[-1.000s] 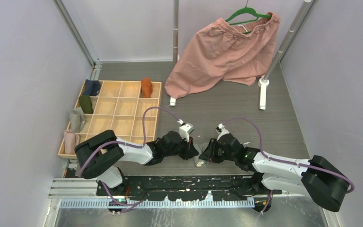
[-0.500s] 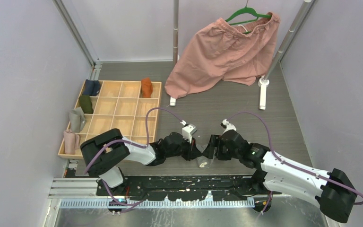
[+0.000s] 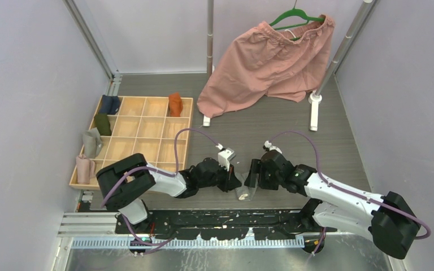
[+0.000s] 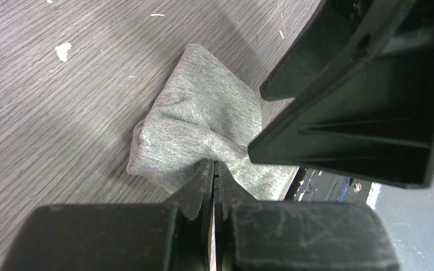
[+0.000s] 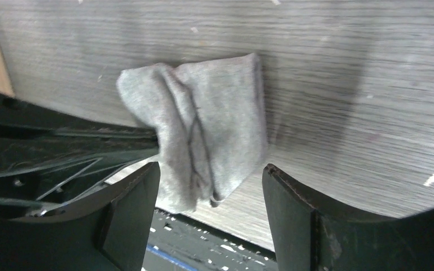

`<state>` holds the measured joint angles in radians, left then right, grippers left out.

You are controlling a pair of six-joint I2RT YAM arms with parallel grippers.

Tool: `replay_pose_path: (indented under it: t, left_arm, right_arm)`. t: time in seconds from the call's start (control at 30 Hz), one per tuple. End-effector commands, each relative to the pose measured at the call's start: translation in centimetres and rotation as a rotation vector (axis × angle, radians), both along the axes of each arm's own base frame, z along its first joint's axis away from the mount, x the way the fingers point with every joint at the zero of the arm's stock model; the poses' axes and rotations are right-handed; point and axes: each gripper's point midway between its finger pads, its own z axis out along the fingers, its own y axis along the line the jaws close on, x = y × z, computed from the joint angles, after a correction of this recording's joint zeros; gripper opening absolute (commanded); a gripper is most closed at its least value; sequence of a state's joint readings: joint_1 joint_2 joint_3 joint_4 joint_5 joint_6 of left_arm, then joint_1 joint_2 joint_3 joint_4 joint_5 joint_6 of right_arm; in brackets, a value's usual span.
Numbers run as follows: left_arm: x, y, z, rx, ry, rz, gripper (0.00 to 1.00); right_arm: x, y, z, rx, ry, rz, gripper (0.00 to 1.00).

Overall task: Roll the underwear
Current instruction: Roll the underwear to the center of the board.

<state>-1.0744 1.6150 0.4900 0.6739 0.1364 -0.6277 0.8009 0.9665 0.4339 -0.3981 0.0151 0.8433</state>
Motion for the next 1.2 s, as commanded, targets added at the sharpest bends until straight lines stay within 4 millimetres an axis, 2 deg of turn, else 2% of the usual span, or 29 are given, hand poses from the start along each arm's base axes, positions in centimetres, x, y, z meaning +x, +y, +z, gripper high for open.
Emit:
replay_pose_path:
  t: [0.0, 0.17, 0.47, 0.6, 0.67, 0.77, 0.93, 1.0, 1.1, 1.13, 1.17]
  left_arm:
    - [-0.5, -0.4, -0.6, 0.021, 0.005, -0.027, 0.01]
    - [-0.5, -0.4, -0.6, 0.027, 0.008, -0.024, 0.01]
    - [-0.4, -0.5, -0.6, 0.033, 0.011, -0.022, 0.01]
    - [-0.4, -0.4, -0.7, 0.037, 0.012, -0.021, 0.01]
    - [-0.4, -0.4, -0.7, 0.036, 0.011, -0.017, 0.01]
    - [-0.3, -0.3, -0.5, 0.034, 0.010, -0.010, 0.01]
    - [-0.1, 0.5, 0.2, 0.030, -0.002, 0.023, 0.01]
    - [0.1, 1.0, 0.8, 0.028, -0.012, 0.045, 0.01]
    - [0.3, 2.1, 1.9, 0.024, -0.029, 0.086, 0.01]
    - [0.4, 2.5, 2.9, 0.011, -0.041, 0.102, 0.01]
    - [0.4, 3.2, 3.2, 0.017, -0.046, 0.121, 0.01]
  right_arm:
    - [0.4, 3.3, 3.8, 0.132, -0.044, 0.128, 0.70]
    - [-0.3, 3.7, 4.8, 0.154, -0.036, 0.157, 0.67]
    - [-1.1, 3.9, 1.9, -0.013, -0.028, 0.136, 0.69]
    - [-1.2, 4.0, 0.8, -0.084, -0.043, 0.124, 0.64]
    - [-1.1, 3.8, 0.1, -0.099, -0.047, 0.122, 0.60]
    - [-0.9, 4.1, -0.8, -0.080, -0.078, 0.137, 0.47]
    - [-1.1, 4.7, -1.3, -0.086, -0.120, 0.274, 0.27]
    - [-1.2, 5.4, -1.2, -0.070, -0.150, 0.343, 0.19]
    - [-1.3, 5.9, -1.2, -0.090, -0.183, 0.451, 0.12]
    - [-1.1, 6.2, -1.0, -0.091, -0.205, 0.493, 0.09]
    - [-1.6, 6.9, -0.8, -0.062, -0.215, 0.557, 0.07]
